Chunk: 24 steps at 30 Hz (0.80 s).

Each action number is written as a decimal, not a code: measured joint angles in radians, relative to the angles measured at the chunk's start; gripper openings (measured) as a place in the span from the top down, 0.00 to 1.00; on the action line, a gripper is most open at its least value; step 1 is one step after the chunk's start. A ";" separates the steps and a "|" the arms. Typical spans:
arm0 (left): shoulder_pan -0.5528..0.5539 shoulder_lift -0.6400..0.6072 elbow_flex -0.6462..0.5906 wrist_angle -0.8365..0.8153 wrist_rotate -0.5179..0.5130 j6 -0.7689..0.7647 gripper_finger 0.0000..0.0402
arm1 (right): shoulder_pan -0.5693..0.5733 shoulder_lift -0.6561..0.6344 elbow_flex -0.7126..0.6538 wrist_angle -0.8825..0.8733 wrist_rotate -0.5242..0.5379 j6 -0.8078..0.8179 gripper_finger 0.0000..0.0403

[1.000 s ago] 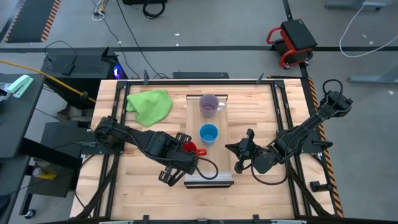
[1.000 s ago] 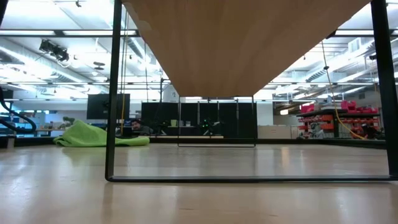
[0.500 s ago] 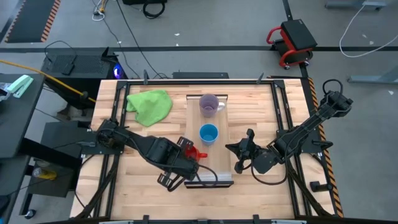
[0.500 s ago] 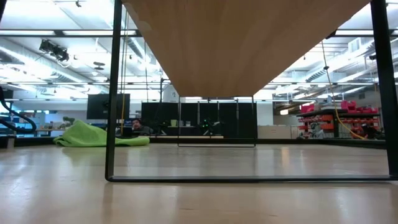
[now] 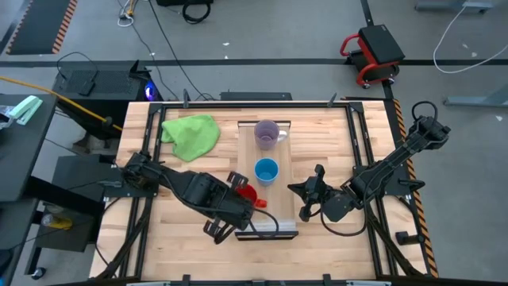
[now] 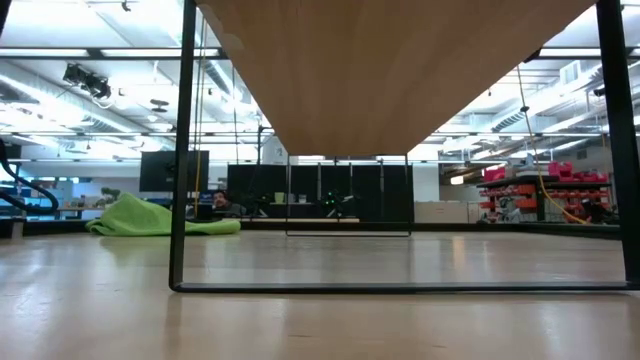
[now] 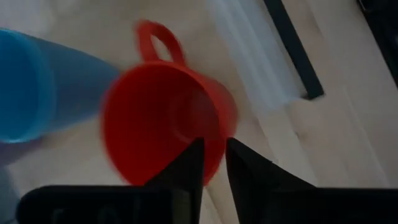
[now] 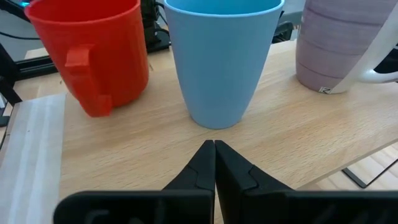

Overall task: Stack small to large cups/mugs on shelf
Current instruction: Put the orange mug on the shelf

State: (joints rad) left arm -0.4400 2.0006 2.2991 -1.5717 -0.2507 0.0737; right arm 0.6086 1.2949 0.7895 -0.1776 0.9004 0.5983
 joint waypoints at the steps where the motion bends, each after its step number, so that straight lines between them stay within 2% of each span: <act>1: 0.000 0.000 0.019 0.001 -0.019 0.001 0.80 | 0.000 0.000 0.000 0.000 0.000 0.000 0.98; 4: 0.000 -0.002 0.058 0.002 -0.053 0.006 0.77 | 0.000 0.000 0.000 0.000 0.000 0.000 0.98; 13: 0.005 -0.002 0.054 0.000 -0.098 -0.019 0.67 | 0.000 0.000 0.000 0.001 -0.011 0.009 0.98; 17: 0.028 -0.064 0.057 0.002 -0.171 -0.166 0.65 | 0.000 0.000 0.000 0.001 -0.023 0.016 0.98; 21: 0.084 -0.158 0.057 0.000 -0.174 -0.395 0.66 | 0.000 0.000 0.000 0.001 -0.048 0.037 0.98; 24: 0.134 -0.236 0.057 0.000 -0.155 -0.514 0.69 | 0.009 -0.006 0.000 -0.001 -0.069 0.054 0.98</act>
State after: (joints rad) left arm -0.3060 1.7651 2.3558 -1.5715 -0.4056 -0.4398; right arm 0.6180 1.2885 0.7898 -0.1785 0.8309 0.6522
